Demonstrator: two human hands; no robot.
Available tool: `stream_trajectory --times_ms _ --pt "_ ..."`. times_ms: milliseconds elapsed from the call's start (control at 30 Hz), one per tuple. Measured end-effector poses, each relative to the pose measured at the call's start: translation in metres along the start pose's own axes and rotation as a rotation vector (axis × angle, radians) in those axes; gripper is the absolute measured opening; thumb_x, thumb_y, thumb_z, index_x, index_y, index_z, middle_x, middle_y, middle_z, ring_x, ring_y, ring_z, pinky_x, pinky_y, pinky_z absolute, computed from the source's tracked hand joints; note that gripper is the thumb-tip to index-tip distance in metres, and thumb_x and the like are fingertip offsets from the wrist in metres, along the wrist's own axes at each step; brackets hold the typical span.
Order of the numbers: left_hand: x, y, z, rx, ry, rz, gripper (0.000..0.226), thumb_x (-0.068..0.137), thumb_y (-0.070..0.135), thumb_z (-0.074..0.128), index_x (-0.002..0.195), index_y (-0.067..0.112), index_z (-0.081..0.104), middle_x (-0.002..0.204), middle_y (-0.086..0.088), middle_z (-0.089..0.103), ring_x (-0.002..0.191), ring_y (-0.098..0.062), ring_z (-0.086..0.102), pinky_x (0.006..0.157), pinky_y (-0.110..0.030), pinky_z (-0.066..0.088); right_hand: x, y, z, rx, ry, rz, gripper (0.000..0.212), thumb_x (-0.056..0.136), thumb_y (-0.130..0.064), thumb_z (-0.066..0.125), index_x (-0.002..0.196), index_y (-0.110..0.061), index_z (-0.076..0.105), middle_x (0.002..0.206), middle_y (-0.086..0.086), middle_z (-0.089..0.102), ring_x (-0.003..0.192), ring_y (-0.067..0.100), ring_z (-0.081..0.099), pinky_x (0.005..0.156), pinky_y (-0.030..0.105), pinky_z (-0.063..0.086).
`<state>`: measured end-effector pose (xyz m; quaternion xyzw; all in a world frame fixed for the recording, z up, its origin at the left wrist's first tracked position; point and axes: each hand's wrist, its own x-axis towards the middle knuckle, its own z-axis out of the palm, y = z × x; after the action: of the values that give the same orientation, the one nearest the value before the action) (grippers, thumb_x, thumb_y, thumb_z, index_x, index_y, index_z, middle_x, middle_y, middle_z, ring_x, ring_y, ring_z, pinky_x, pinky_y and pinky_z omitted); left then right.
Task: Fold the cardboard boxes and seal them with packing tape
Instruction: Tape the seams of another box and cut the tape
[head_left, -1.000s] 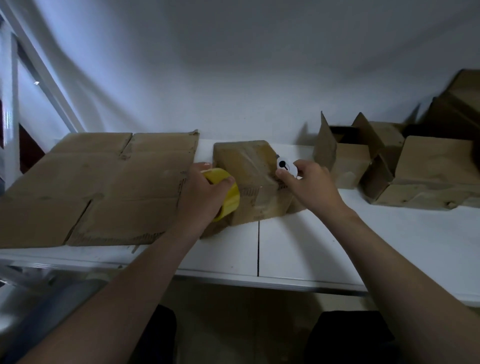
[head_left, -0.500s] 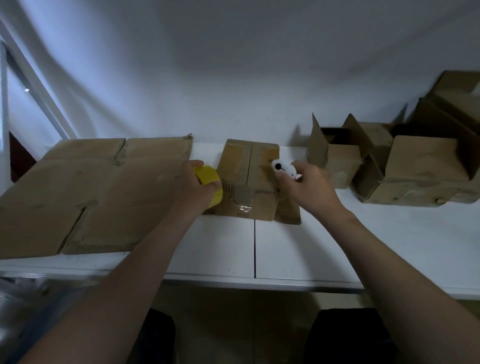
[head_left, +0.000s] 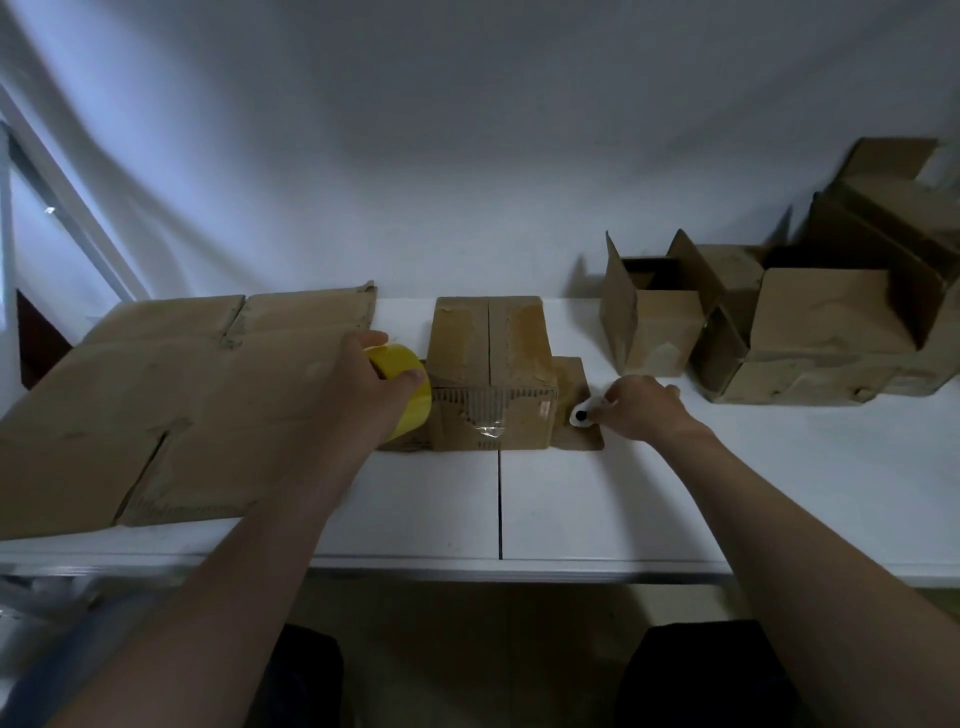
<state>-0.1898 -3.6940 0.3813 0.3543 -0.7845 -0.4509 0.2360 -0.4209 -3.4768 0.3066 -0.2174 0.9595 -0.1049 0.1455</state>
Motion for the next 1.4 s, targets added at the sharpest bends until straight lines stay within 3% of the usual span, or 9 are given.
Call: stream_trajectory --times_ms 133,267,400,567,700,900,1067,1233,1400 --pt "-0.011 0.01 -0.009 -0.047 0.03 0.106 0.032 0.095 0.035 0.065 0.126 0.034 0.06 0.119 0.001 0.064 0.106 -0.017 0.062 0.085 -0.037 0.055 -0.016 -0.013 -0.025 0.258 0.063 -0.063 0.055 0.094 -0.044 0.068 0.14 -0.018 0.054 0.14 0.009 0.057 0.126 0.03 0.055 0.109 0.042 0.041" --pt "-0.025 0.026 -0.013 -0.062 0.061 0.215 0.031 0.095 0.038 0.06 0.126 0.039 0.065 0.127 0.009 0.065 0.114 -0.01 0.06 0.09 -0.032 0.051 -0.055 -0.042 -0.056 0.522 0.2 -0.279 0.035 0.097 -0.039 0.066 0.128 -0.023 0.059 0.116 -0.003 0.065 0.097 0.014 0.062 0.071 0.022 0.045" --pt "-0.032 0.052 -0.008 -0.061 0.002 0.275 0.045 0.092 0.045 0.05 0.132 0.03 0.065 0.132 0.012 0.062 0.118 0.003 0.049 0.099 -0.023 0.038 -0.094 -0.078 -0.077 0.718 0.141 -0.559 0.048 0.08 -0.039 0.084 0.12 -0.026 0.06 0.096 -0.002 0.07 0.086 0.017 0.067 0.077 0.029 0.054" --pt "-0.039 0.072 0.012 -0.372 -0.219 0.031 0.036 0.102 0.041 0.051 0.131 0.024 0.064 0.105 -0.003 0.077 0.093 -0.019 0.075 0.081 -0.04 0.059 -0.108 -0.094 -0.07 0.549 0.126 -0.614 0.085 0.067 -0.037 0.092 0.131 -0.029 0.036 0.099 -0.001 0.06 0.08 0.016 0.064 0.072 0.033 0.054" --pt "-0.033 0.076 0.016 -0.453 -0.226 -0.079 0.029 0.1 0.043 0.056 0.124 0.031 0.067 0.097 0.003 0.077 0.084 -0.017 0.071 0.065 -0.029 0.05 -0.105 -0.09 -0.066 0.605 0.268 -0.625 0.069 0.074 -0.018 0.084 0.125 -0.027 0.037 0.098 0.0 0.058 0.077 0.017 0.061 0.068 0.04 0.055" --pt "-0.02 0.07 0.023 -0.472 -0.127 -0.06 0.02 0.094 0.035 0.067 0.11 0.029 0.077 0.109 0.008 0.074 0.095 -0.016 0.067 0.066 -0.027 0.049 -0.099 -0.083 -0.078 0.546 0.46 -0.817 0.04 0.077 -0.011 0.077 0.109 -0.025 0.058 0.107 -0.002 0.058 0.092 0.013 0.053 0.076 0.033 0.048" --pt "-0.014 0.066 0.024 -0.446 -0.106 -0.098 0.009 0.089 0.033 0.074 0.09 0.026 0.08 0.071 0.009 0.068 0.067 -0.012 0.059 0.055 -0.023 0.041 -0.101 -0.077 -0.086 0.425 0.465 -0.964 0.032 0.076 -0.033 0.066 0.106 -0.023 0.064 0.106 -0.006 0.056 0.096 0.011 0.054 0.077 0.029 0.046" --pt "-0.015 0.058 0.019 -0.394 -0.045 -0.058 0.004 0.086 0.028 0.079 0.088 0.025 0.08 0.053 0.017 0.062 0.056 -0.004 0.053 0.053 -0.02 0.041 -0.097 -0.069 -0.088 0.387 0.462 -1.016 0.035 0.075 -0.012 0.074 0.108 -0.022 0.067 0.111 -0.005 0.055 0.103 0.015 0.056 0.08 0.043 0.05" --pt "-0.015 0.056 0.015 -0.417 -0.033 -0.049 0.005 0.086 0.025 0.08 0.091 0.024 0.08 0.058 0.02 0.065 0.051 0.006 0.055 0.065 -0.022 0.049 -0.099 -0.068 -0.08 0.335 0.438 -1.091 0.034 0.077 -0.017 0.076 0.109 -0.021 0.07 0.117 -0.001 0.052 0.103 0.014 0.051 0.08 0.016 0.041"
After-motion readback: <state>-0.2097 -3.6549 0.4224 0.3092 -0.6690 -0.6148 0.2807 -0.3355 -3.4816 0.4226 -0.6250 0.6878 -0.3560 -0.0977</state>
